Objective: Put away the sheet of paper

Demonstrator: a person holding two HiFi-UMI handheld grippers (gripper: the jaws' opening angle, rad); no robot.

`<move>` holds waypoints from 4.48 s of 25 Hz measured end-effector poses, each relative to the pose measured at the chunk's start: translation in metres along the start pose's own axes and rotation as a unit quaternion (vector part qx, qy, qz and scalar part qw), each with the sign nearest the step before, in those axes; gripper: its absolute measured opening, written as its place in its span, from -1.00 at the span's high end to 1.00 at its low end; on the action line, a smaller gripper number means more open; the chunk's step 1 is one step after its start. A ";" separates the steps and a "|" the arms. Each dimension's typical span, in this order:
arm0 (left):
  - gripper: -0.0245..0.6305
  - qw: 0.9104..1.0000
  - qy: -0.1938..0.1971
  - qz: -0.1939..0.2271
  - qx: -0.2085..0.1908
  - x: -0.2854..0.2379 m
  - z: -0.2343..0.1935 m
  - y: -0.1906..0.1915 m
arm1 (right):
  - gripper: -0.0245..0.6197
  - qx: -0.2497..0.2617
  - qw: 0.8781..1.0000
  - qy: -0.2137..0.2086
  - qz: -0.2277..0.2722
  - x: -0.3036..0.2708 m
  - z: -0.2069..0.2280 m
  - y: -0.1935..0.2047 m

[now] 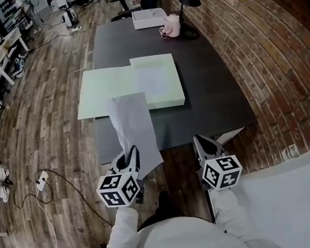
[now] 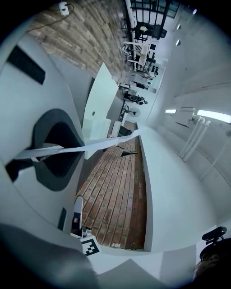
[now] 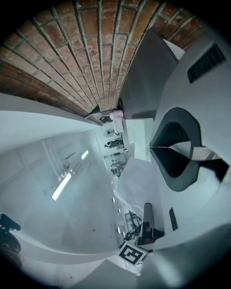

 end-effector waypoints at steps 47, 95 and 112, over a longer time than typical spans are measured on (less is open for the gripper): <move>0.87 0.998 0.064 0.010 -0.010 -0.254 -0.030 -0.188 | 0.84 -0.005 0.999 -0.032 -0.021 -0.239 0.145 -0.070; 0.87 0.978 0.034 -0.206 0.028 -0.330 -0.119 -0.093 | 0.84 -0.006 0.997 -0.072 -0.032 -0.283 0.165 -0.068; 0.87 0.968 0.001 -0.240 0.071 -0.340 -0.151 -0.077 | 0.84 -0.008 0.996 -0.076 -0.045 -0.299 0.155 -0.070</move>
Point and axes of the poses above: the fingertips, and each gripper's own axes: x backward along the fingers, z to its right, y out of its underside, the point moved 2 cm from there along x, backward along the fingers, and after that the axes turned 12 degrees about x, right-handed, at the moved point
